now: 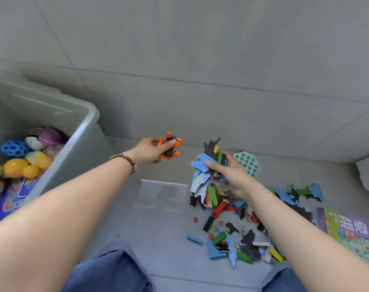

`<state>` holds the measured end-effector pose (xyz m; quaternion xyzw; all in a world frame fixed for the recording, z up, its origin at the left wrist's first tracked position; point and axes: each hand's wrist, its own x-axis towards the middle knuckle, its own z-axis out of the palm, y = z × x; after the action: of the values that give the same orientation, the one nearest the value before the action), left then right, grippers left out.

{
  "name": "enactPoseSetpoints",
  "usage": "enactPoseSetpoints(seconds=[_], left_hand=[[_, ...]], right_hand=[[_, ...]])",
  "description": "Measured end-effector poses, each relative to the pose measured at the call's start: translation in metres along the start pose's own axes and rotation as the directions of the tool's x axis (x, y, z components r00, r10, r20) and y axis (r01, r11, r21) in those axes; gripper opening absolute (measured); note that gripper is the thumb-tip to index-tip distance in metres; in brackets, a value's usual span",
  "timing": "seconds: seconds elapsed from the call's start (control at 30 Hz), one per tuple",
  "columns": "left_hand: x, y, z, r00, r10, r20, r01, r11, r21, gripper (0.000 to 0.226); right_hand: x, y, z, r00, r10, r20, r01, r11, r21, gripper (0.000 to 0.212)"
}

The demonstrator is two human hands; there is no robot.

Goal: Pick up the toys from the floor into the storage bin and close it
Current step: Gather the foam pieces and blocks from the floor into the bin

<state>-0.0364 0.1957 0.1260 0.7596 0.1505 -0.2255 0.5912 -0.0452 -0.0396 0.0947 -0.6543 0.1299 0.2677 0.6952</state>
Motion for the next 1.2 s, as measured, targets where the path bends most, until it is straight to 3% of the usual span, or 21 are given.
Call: enactPoseSetpoints(seconds=[0.1,0.2,0.37,0.47,0.57,0.67,0.73,0.8,0.83,1.0,1.07,1.2], left_hand=[[-0.042,0.024,-0.066,0.989,0.095,-0.113,-0.099,0.995,-0.03,0.017],[-0.088,0.018,-0.133,0.965,0.082,-0.247,-0.104,0.992,-0.076,0.024],[-0.155,-0.063,-0.227,0.867,-0.073,-0.493,-0.016,0.985,-0.173,0.028],[-0.184,-0.121,-0.267,0.784,-0.231,-0.576,0.026,0.94,-0.341,0.026],[-0.189,-0.173,-0.293,0.74,-0.325,-0.589,0.036,0.893,-0.448,0.044],[-0.183,-0.196,-0.299,0.748,-0.362,-0.556,0.029,0.855,-0.518,0.038],[-0.175,-0.202,-0.297,0.715,-0.405,-0.569,0.037,0.836,-0.548,0.04],[-0.168,-0.209,-0.294,0.663,-0.416,-0.622,0.107,0.876,-0.471,0.05],[-0.166,-0.208,-0.291,0.658,-0.405,-0.635,0.147,0.896,-0.419,0.053],[-0.171,-0.18,-0.286,0.67,-0.286,-0.685,0.253,0.955,-0.152,0.052],[-0.174,-0.16,-0.284,0.702,-0.19,-0.686,0.269,0.963,0.009,0.055],[-0.174,-0.1,-0.258,0.762,0.016,-0.647,0.221,0.933,0.283,0.054]], right_hand=[[-0.013,-0.048,0.059,0.996,-0.068,0.061,0.069,0.997,-0.018,0.045],[-0.023,-0.084,0.131,0.981,-0.1,0.169,0.104,0.994,-0.017,0.044],[-0.028,-0.105,0.271,0.93,-0.085,0.358,0.124,0.988,-0.087,0.046],[-0.02,-0.092,0.35,0.901,0.001,0.435,0.075,0.985,-0.158,0.045],[-0.003,-0.07,0.408,0.895,0.119,0.43,0.01,0.958,-0.285,0.038],[0.014,-0.05,0.439,0.9,0.222,0.376,-0.063,0.918,-0.391,0.018],[0.023,-0.038,0.441,0.936,0.192,0.295,0.01,0.823,-0.567,0.041],[0.027,-0.034,0.43,0.958,0.075,0.277,0.197,0.529,-0.825,0.065],[0.029,-0.033,0.423,0.953,0.017,0.303,0.269,0.414,-0.87,0.071],[0.022,-0.053,0.393,0.848,-0.152,0.508,0.528,0.16,-0.834,0.074],[0.017,-0.067,0.375,0.814,-0.211,0.542,0.568,0.089,-0.818,0.072],[0.005,-0.099,0.312,0.825,-0.292,0.484,0.534,0.123,-0.836,0.072]])
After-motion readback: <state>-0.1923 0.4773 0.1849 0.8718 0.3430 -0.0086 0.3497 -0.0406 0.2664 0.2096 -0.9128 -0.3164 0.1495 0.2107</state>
